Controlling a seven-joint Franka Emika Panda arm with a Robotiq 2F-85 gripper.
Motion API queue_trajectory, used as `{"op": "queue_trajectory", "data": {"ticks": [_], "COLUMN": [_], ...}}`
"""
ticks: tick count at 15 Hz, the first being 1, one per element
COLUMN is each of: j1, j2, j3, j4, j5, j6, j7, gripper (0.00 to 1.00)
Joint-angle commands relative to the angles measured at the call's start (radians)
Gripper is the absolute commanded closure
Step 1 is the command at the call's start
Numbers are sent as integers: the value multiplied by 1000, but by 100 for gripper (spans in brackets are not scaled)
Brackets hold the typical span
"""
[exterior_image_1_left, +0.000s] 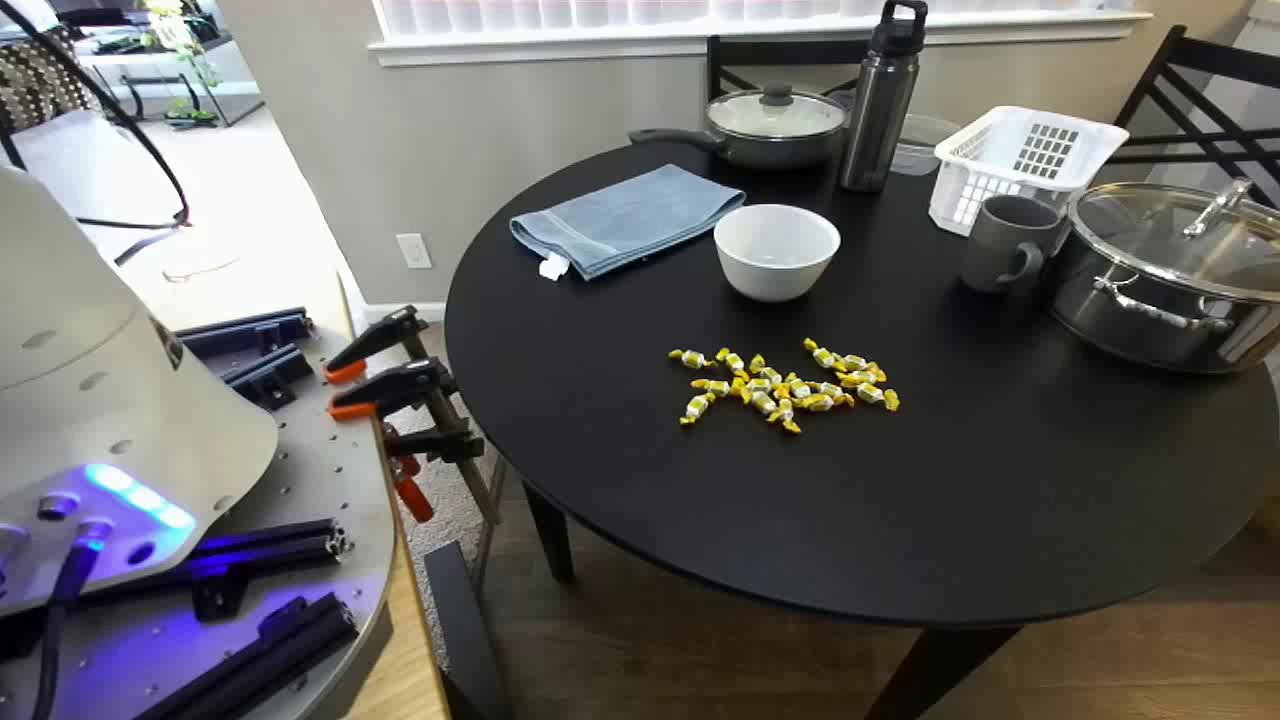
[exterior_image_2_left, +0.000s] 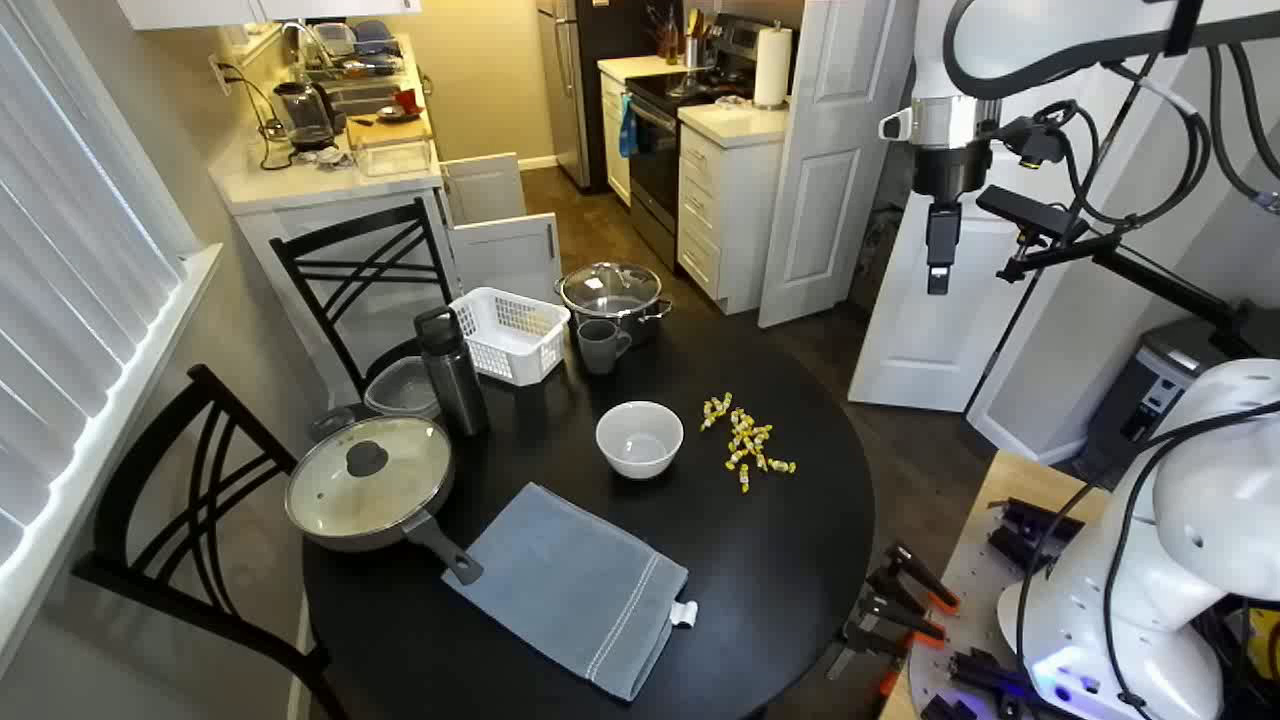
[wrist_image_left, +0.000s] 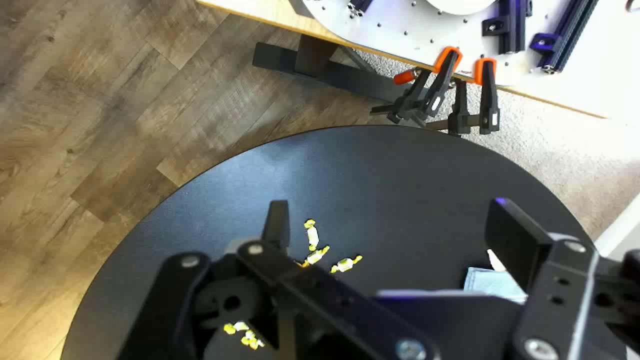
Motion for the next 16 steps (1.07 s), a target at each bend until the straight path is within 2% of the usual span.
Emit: {"op": "queue_trajectory", "data": {"ticks": [1, 15, 16], "j1": [-10, -10, -22], "j2": [2, 2, 7], "j3": [9, 9, 26], "j4": [1, 1, 6], "j5": [4, 4, -40], "j6": [-1, -1, 19], "j7": [-4, -4, 28], "gripper": [0, 0, 0]}}
